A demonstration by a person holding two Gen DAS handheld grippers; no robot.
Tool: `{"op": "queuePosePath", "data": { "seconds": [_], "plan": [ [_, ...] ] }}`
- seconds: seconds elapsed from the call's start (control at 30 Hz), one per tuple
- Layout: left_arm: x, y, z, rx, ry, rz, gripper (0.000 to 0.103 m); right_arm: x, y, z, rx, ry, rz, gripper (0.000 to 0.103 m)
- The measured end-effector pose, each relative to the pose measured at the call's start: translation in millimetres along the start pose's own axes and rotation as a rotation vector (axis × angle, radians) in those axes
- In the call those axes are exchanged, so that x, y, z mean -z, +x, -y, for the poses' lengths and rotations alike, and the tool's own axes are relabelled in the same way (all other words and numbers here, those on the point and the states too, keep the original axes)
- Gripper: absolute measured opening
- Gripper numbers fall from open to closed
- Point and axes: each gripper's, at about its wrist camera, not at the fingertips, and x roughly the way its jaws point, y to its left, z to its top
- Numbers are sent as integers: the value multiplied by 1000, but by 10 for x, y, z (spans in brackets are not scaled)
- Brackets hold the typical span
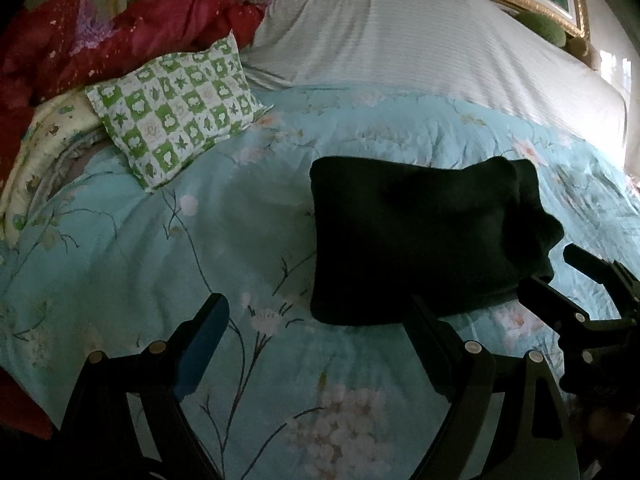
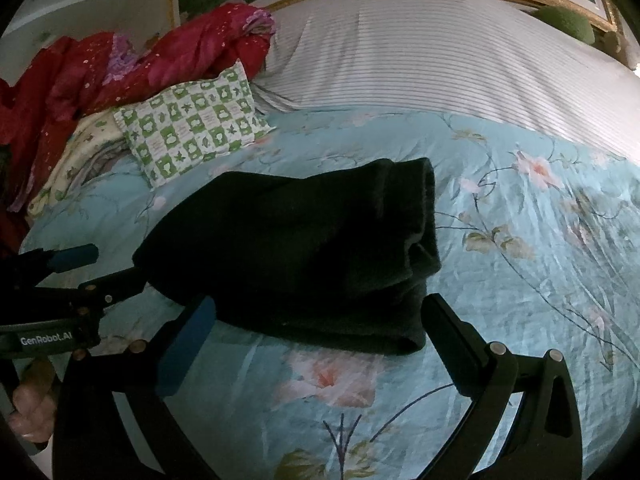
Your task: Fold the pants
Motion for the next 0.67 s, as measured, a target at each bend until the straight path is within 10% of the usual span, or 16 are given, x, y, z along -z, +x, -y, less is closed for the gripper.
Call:
{"op": "queuePosePath", "data": {
  "seconds": [0.67],
  "plan": [
    [-187, 119, 200, 5, 36, -57, 89, -114, -52, 303, -8, 81, -12, 103]
  ]
}}
